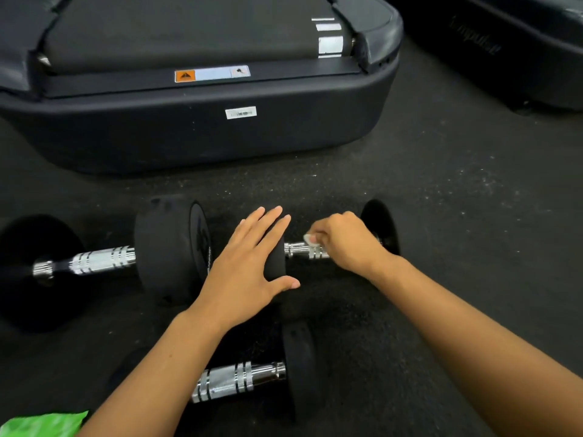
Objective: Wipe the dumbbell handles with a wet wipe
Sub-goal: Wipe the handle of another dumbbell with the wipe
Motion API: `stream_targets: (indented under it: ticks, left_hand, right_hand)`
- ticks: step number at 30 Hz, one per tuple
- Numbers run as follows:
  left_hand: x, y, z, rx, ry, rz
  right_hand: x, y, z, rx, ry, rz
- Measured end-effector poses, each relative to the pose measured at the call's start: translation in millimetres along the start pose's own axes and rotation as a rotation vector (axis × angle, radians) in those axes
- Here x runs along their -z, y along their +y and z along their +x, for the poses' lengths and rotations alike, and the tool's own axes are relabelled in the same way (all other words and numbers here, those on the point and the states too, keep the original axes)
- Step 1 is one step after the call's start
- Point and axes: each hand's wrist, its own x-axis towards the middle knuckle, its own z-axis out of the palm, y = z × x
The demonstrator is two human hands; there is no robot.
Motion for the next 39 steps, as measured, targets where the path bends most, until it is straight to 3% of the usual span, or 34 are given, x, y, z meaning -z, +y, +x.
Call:
stream_targets:
  ticks: [2,6,9,13,15,18,23,27,31,35,39]
  left_hand:
    - [-0.7,0.4,1.1,-0.003,-0.002,0.009]
    - [0.6,-1.7,3.5,0.001,-0.012,0.003]
    - [-0.6,-0.9,2.0,0.000,-0.014,-0.006]
    - [-1.3,-1.3,2.4,0.000,0.000,-0.006]
    - [-0.2,-1.5,1.4,0.000,-0.013,-0.008]
    - [-1.3,-1.1,0.7,-0.007,-0.013,-0.004]
    - [-0.9,-1.6,1.9,0.000,-0.014,-0.009]
    - [-1.5,-1.1,2.7,0.000,-0.002,-0.025]
    - [-0.8,-1.8,2.2,0.002,-0.006,-0.028]
    - [-1.2,-1.4,0.8,-0.006,0.005,-0.019]
    - [-0.2,-1.4,0.8,0.001,-0.007,-0.027]
  right_hand:
    - [-5.7,-6.5,8.8,-0.003,0.002,-0.064]
    - [-21.3,-19.2,-7.6,0.219,0.087,-0.055]
    - [-14.4,-9.6,-10.8,0.159,0.099,0.044]
    - [-22.6,-23.9,-12.3,0.299,0.115,-0.169]
    - [-22.5,-16.7,-18.2,0.355,0.104,-0.153]
    - [-16.2,-10.1,-9.0,0.206,0.115,-0.146]
    - [-21.2,-20.0,-22.8,0.381,0.103,-0.112]
    - [-15.9,-18.1,-7.8,0.205,0.087,-0.139]
    - [-20.1,-16.9,-19.2,0.344,0.086,-0.099]
    - [-13.9,-10.4,-6.3,0.160,0.054,-0.110]
    - [-12.8,-2.6,-10.4,0.170,0.045,-0.092]
